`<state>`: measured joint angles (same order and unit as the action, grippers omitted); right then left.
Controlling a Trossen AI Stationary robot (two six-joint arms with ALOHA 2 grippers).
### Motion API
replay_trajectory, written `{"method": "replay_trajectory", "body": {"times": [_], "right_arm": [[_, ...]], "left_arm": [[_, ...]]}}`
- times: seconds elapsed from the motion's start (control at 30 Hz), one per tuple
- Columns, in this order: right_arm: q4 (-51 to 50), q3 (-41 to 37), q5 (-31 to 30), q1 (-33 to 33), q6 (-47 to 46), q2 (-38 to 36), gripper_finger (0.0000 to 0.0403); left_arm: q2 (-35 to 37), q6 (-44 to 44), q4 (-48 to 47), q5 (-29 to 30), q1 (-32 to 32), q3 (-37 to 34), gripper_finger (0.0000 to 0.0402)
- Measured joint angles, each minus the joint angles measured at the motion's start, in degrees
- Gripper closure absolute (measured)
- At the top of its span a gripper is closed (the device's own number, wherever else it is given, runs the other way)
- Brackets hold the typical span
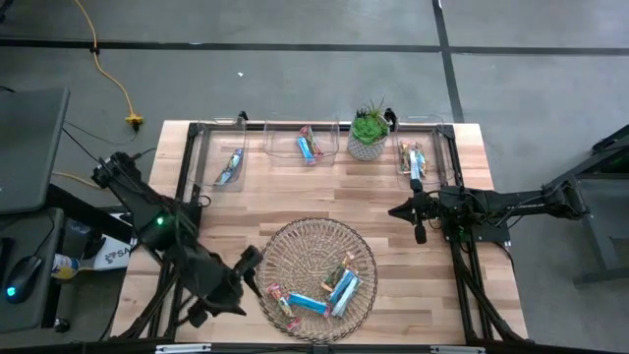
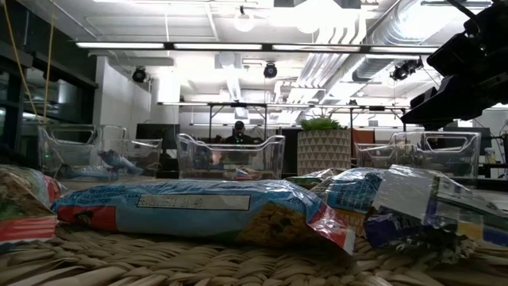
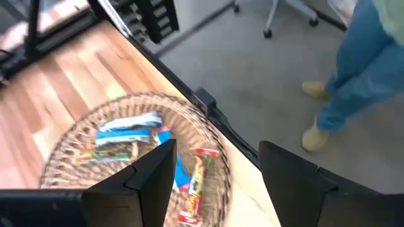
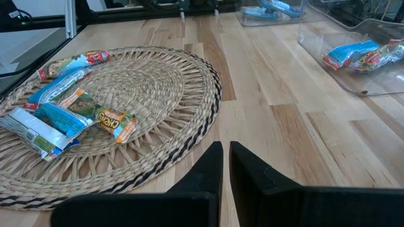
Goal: Pick and place Granola Bars by type
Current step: Put the red granola bar into the middle transparent bin
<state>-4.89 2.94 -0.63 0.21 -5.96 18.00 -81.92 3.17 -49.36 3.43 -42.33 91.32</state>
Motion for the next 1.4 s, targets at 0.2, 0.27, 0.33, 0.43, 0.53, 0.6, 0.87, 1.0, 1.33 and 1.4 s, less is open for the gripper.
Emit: {"method": "replay_trajectory", "body": {"times": [0.2, 0.27, 0.33, 0.43, 0.53, 0.6, 0.87, 1.0, 1.33, 1.4], "right_arm": [[0.0, 0.0, 0.0, 0.0, 0.0, 0.0, 0.0391], [0.0, 0.0, 0.0, 0.0, 0.0, 0.0, 0.0391], [0.0, 0.0, 0.0, 0.0, 0.0, 0.0, 0.0391], [0.0, 0.0, 0.0, 0.0, 0.0, 0.0, 0.0391], [0.0, 0.0, 0.0, 0.0, 0.0, 0.0, 0.0391], [0.0, 0.0, 0.0, 0.0, 0.0, 0.0, 0.0391], [0.0, 0.0, 0.0, 0.0, 0.0, 0.0, 0.0391], [0.0, 0.0, 0.0, 0.0, 0.0, 0.0, 0.0391], [0.0, 0.0, 0.0, 0.0, 0.0, 0.0, 0.0391], [0.0, 0.0, 0.0, 0.0, 0.0, 0.0, 0.0391]], "left_arm": [[-6.0, -0.4, -2.0, 1.3, -2.5, 1.5, 0.0181], [-8.4, -0.4, -2.3, 3.2, -3.4, 1.5, 0.0181], [-11.1, 0.2, -2.4, 4.7, -4.2, 1.5, 0.0181], [-15.1, 2.0, -2.0, 7.4, -4.8, 1.5, 0.0181], [-18.5, 3.4, -1.4, 8.8, -4.6, 1.5, 0.0181], [-20.6, 4.7, -1.1, 8.6, -4.5, 1.5, 0.0181], [-26.6, 9.7, 3.4, 1.5, -2.1, 0.2, 0.0181], [-27.7, 11.2, 3.7, 1.0, 0.4, -1.4, 0.0181], [-27.6, 11.7, 6.9, -4.9, 8.1, -8.0, 0.0181], [-27.6, 11.7, 8.0, -6.6, 8.8, -9.4, 0.0181]]}}
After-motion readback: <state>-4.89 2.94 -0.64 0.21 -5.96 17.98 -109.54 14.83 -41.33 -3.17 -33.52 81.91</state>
